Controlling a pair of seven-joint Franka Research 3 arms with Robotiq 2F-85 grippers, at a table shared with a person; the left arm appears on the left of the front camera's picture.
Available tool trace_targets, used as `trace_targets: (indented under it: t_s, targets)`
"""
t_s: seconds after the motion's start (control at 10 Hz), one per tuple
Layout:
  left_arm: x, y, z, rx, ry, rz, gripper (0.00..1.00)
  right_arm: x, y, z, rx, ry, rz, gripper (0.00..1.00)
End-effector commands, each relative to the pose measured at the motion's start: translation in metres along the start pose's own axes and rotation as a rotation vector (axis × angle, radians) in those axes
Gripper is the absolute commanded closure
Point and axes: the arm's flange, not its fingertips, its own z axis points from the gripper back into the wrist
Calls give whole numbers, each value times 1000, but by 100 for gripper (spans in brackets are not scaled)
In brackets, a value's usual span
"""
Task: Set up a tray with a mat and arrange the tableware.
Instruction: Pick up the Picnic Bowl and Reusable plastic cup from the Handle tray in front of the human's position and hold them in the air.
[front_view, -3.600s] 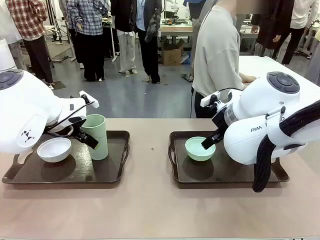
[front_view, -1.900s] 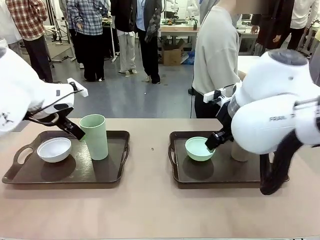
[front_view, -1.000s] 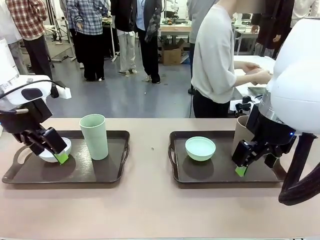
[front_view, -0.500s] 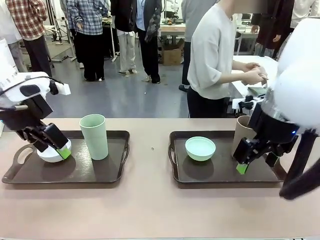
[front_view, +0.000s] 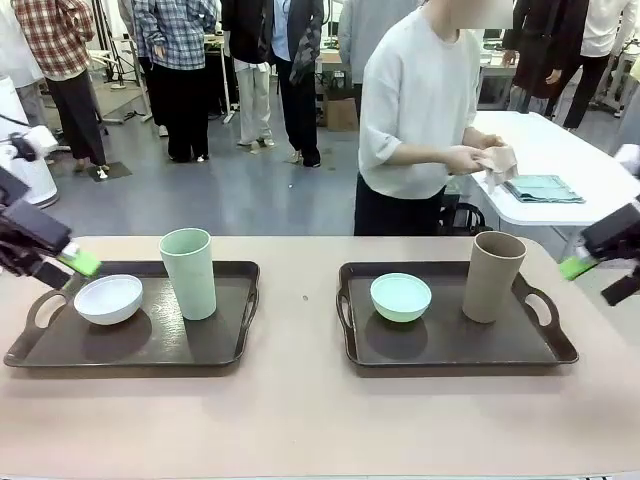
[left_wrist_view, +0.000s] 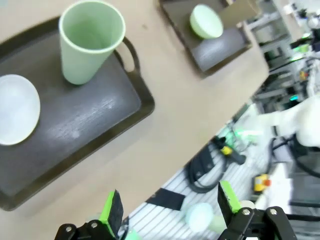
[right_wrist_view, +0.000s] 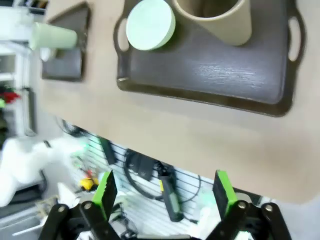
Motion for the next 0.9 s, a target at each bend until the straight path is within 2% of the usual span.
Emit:
trace_targets:
  t_s: [0.0, 0.3, 0.5, 0.8]
  targets:
    - [-5, 37, 33, -151, -7, 59, 0, -10, -23, 18, 130, -30, -46, 0]
    - [-29, 78, 79, -250, -113, 146, 0, -34, -70, 48, 251, -122, -109, 0]
    - [-44, 97, 95, -265, -164, 217, 0, -51, -91, 60, 306, -172, -149, 0]
    - [-49, 102, 93, -248, -134, 255, 0, -63, -103, 77, 347, -242, -163, 0]
